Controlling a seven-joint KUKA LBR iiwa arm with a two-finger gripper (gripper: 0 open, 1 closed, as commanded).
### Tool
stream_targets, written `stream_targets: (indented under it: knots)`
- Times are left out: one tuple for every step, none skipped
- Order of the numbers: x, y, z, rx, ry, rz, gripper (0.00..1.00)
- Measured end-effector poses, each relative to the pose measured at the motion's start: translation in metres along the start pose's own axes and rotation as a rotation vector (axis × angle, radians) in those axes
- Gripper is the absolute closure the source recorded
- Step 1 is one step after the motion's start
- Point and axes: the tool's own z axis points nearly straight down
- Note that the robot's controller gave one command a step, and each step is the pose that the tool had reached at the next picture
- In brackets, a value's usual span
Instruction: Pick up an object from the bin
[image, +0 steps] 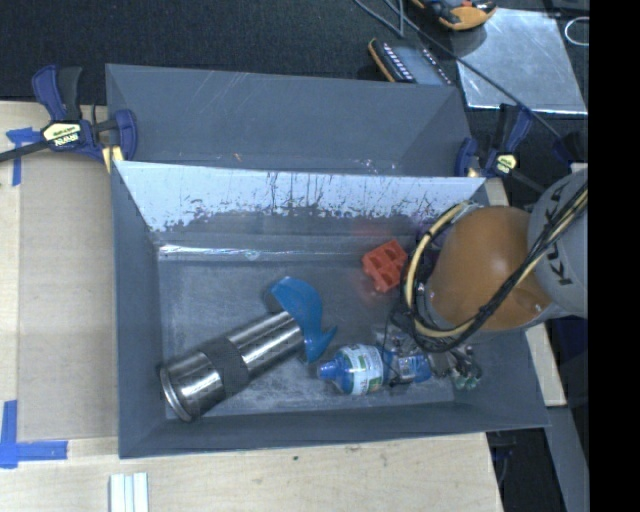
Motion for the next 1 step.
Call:
stream_targets:
  knots:
    - [-0.0020,-0.0006,-0.0214,0.002,-0.008,0.001,1.00]
